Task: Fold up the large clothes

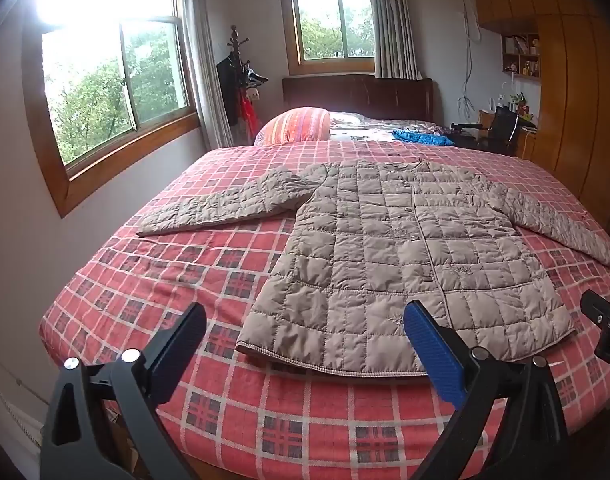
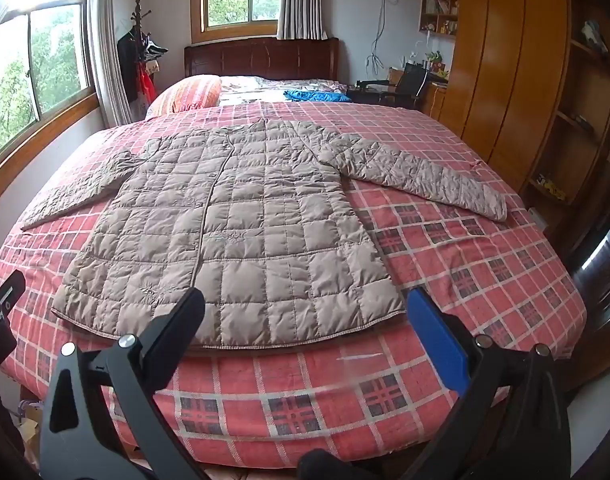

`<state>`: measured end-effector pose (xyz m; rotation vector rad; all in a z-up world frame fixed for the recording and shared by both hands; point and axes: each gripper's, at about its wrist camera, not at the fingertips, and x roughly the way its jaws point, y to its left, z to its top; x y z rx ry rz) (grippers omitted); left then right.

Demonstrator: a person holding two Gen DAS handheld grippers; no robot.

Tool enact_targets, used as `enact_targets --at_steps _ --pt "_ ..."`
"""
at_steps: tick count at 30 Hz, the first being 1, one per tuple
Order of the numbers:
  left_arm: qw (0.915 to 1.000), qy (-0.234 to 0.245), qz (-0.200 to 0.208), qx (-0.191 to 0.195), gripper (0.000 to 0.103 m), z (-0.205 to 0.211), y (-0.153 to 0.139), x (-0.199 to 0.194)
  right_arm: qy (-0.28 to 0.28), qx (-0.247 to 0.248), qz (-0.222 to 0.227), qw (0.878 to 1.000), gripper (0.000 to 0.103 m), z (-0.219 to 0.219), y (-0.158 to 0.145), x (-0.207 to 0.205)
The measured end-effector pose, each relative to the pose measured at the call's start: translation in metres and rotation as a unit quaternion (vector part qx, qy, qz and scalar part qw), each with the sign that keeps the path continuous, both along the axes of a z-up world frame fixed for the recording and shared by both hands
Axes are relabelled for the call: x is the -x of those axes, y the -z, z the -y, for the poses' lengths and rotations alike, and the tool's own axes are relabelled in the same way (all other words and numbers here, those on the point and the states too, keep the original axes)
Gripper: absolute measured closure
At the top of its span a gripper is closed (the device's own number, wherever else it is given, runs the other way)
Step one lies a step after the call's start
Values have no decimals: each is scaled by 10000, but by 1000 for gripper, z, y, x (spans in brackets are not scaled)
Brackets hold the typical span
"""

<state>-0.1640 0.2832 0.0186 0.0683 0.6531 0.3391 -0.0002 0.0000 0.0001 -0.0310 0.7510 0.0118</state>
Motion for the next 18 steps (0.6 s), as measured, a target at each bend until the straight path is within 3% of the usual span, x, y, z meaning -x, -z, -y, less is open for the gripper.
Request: enact_targets --at_steps 18 --pt "10000 -8 37 -52 4 0 0 0 -4 -15 -11 10000 3 0 0 0"
